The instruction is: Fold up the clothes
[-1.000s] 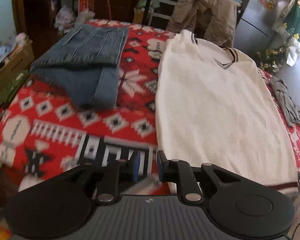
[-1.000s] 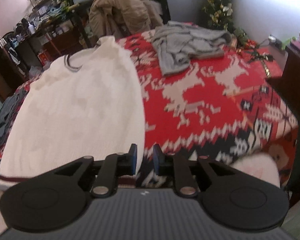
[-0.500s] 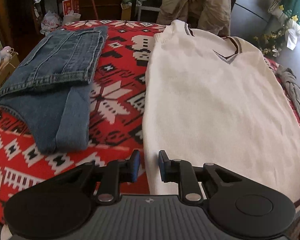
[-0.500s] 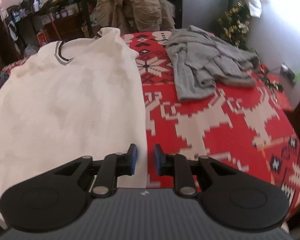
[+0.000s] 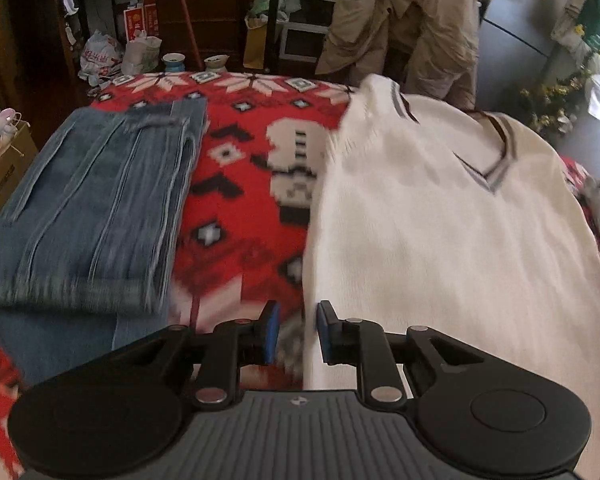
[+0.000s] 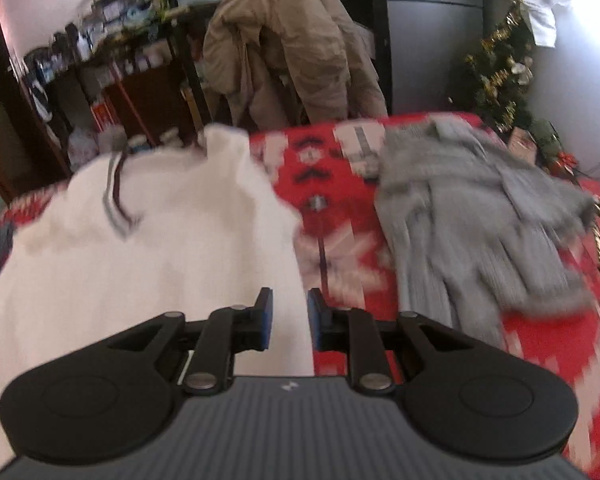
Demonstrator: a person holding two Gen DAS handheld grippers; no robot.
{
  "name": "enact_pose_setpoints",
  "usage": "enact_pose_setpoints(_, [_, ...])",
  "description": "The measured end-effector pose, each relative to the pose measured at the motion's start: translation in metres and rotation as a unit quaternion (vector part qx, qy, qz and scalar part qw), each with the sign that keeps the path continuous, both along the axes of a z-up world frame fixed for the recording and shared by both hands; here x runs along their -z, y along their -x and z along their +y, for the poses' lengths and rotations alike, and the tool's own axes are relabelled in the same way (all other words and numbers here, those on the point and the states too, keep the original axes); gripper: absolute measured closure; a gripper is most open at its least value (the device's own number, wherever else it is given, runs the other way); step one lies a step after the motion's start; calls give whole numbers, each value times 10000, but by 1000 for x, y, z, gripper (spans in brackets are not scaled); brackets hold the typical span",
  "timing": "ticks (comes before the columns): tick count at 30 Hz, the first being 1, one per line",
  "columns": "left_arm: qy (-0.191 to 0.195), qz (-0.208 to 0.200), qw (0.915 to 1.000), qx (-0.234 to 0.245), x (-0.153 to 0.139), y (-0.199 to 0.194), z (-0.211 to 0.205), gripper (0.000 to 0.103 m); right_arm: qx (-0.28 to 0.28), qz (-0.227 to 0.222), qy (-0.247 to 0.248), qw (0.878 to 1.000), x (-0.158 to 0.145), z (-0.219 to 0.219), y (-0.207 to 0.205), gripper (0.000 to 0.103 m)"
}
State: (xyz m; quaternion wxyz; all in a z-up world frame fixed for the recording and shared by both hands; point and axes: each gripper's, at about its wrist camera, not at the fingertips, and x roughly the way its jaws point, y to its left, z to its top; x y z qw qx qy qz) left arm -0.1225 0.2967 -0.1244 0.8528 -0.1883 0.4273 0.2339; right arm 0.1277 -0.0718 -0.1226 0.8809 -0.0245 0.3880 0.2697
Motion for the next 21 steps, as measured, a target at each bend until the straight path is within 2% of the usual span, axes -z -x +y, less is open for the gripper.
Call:
enact_pose_setpoints(2, [13,-31,10000,2,-1,-13,8,83,21,-50,42,10000,1,13,-23,83])
enact_pose_setpoints(7, [-71,-73,9999,104,-3,-38,17,83,81,205,-51,9997,18,36,-58,82])
enact_pose_setpoints(11, [-125,-124,9996,213,-2,-48,20,83,-112,194,163,9996,28,50,-56,83])
enact_pose_setpoints(15, [-185,-134,9995,236,0,-54,26,83,-300,-185,601,9976,31,62,-46,82])
enact_pose_setpoints(19, [-71,-175,9996,205,6,-62,34,83,-227,-104,438,9987,30,61,-52,83])
enact_pose_setpoints(21, [-15,-204,9996,172,9,-66,38,82,-245,-65,390,9989,29,62,-53,91])
